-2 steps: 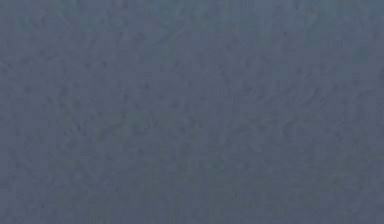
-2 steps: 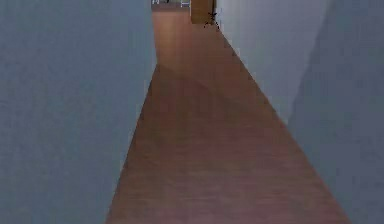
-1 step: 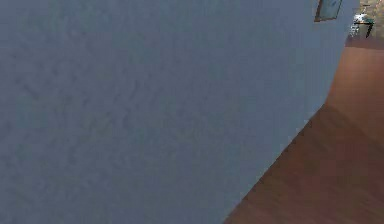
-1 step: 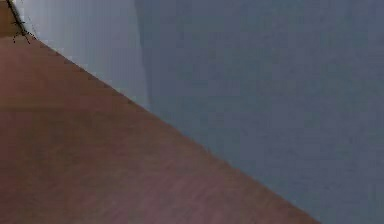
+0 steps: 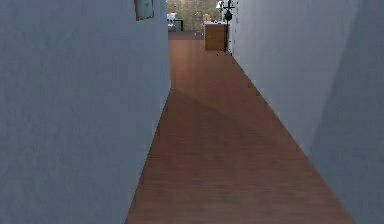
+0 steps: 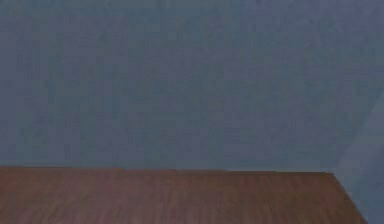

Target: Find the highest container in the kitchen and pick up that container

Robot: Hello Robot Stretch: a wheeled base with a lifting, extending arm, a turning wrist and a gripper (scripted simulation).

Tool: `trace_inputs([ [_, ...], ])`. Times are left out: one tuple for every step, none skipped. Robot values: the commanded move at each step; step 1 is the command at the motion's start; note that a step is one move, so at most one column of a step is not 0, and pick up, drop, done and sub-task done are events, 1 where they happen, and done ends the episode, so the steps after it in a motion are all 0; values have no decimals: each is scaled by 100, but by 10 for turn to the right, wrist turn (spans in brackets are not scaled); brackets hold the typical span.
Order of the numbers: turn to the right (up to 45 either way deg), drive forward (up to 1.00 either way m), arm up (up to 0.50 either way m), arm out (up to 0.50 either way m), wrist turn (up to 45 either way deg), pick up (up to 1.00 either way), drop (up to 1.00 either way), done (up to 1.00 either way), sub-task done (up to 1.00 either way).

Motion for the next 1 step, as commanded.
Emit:
trace_inputs([
  [0,100,0,0,0,0,0,0,0],
])
